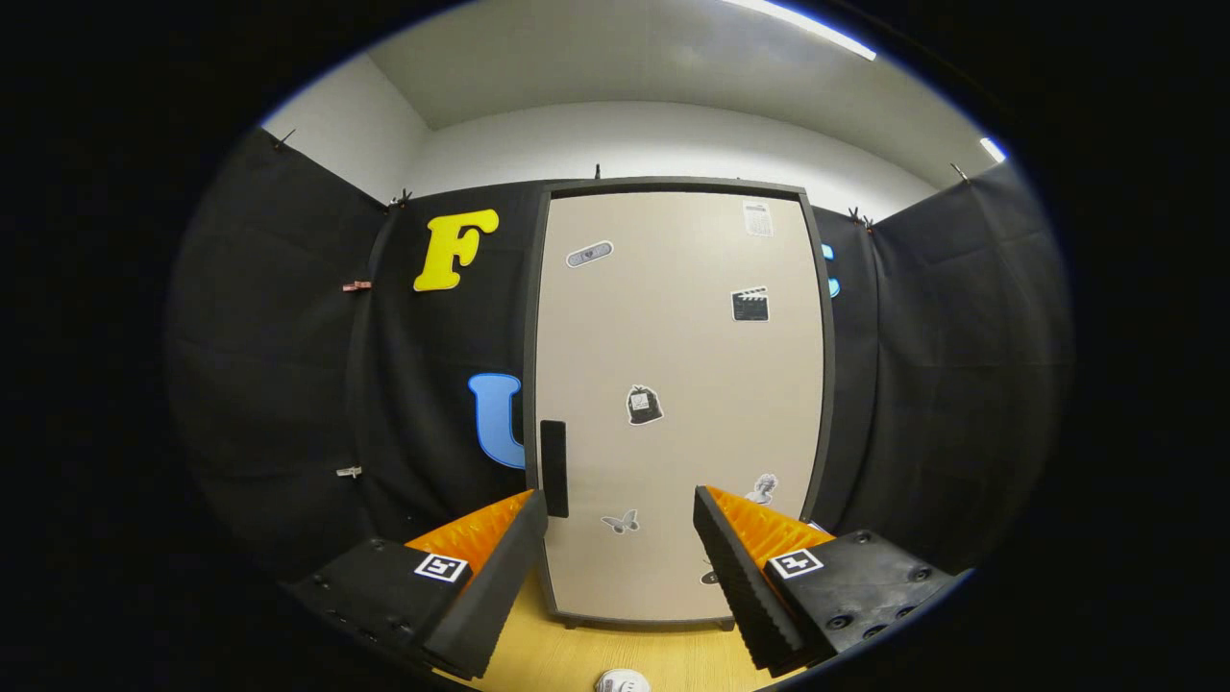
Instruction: Open the shoe cabinet door, grab the shoes and put them into the shoe cabinet, then close the shoe cabinet door.
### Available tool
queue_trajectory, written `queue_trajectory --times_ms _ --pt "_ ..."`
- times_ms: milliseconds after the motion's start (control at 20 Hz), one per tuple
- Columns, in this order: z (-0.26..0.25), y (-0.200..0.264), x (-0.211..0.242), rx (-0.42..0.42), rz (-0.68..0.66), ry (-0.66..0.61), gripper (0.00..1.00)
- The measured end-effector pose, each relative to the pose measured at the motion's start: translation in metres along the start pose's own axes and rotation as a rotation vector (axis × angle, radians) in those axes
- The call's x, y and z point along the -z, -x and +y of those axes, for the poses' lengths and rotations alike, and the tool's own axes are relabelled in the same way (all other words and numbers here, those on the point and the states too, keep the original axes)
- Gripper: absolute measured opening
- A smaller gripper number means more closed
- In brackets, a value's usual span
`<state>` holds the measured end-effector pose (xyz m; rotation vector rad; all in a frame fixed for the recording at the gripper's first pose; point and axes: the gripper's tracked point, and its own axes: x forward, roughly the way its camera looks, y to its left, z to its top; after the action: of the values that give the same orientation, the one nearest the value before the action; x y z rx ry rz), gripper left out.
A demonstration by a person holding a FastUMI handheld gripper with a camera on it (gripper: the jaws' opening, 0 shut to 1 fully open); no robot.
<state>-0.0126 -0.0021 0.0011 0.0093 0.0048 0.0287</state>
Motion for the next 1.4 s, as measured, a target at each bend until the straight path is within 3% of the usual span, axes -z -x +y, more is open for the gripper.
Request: queue_trajectory --times_ms 850,1400 --pt "0.026 -0.046 0.008 -0.108 0.012 -0.026 0.97" --pt "0.053 -0.144 0.047 0.034 0.038 -0.039 0.97"
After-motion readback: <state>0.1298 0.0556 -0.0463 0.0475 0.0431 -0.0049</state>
